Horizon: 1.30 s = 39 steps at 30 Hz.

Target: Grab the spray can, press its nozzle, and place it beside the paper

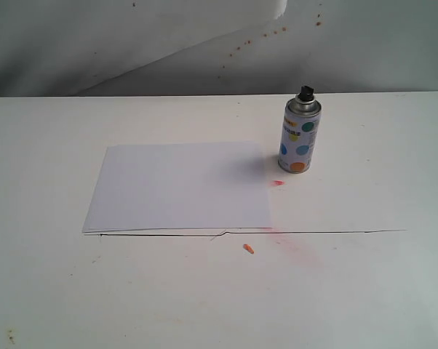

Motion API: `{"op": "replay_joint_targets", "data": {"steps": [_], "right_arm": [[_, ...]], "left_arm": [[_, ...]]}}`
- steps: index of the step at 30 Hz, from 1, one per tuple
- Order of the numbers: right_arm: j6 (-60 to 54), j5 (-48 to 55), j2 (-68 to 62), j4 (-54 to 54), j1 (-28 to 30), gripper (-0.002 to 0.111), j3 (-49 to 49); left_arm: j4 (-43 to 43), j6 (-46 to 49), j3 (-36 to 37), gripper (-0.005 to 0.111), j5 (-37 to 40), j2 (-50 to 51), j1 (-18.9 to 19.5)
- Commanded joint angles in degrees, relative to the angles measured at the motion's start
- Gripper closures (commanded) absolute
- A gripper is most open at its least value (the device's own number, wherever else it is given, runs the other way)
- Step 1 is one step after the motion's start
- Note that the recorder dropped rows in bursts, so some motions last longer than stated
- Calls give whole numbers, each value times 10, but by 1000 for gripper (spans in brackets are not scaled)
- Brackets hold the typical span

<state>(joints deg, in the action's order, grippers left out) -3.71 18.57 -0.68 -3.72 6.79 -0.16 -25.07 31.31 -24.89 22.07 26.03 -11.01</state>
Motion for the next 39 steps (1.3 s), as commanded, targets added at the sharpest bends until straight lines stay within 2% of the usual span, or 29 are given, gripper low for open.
{"op": "replay_joint_targets", "data": {"steps": [1, 4, 7, 12, 23, 39], "right_arm": [[-3, 1, 4, 7, 2, 108, 2], [-3, 1, 4, 7, 2, 108, 2], [-3, 1, 4, 7, 2, 108, 2], [-3, 1, 4, 7, 2, 108, 2], [-3, 1, 4, 7, 2, 108, 2], [-3, 1, 4, 7, 2, 108, 2]], "left_arm": [[92, -97, 50, 107, -22, -80, 1], [152, -230, 90, 107, -22, -140, 1], [169, -273, 131, 107, -22, -191, 1], [169, -285, 191, 107, -22, -260, 1], [195, -288, 246, 107, -13, -260, 1], [225, -281, 249, 107, -26, -260, 1]]}}
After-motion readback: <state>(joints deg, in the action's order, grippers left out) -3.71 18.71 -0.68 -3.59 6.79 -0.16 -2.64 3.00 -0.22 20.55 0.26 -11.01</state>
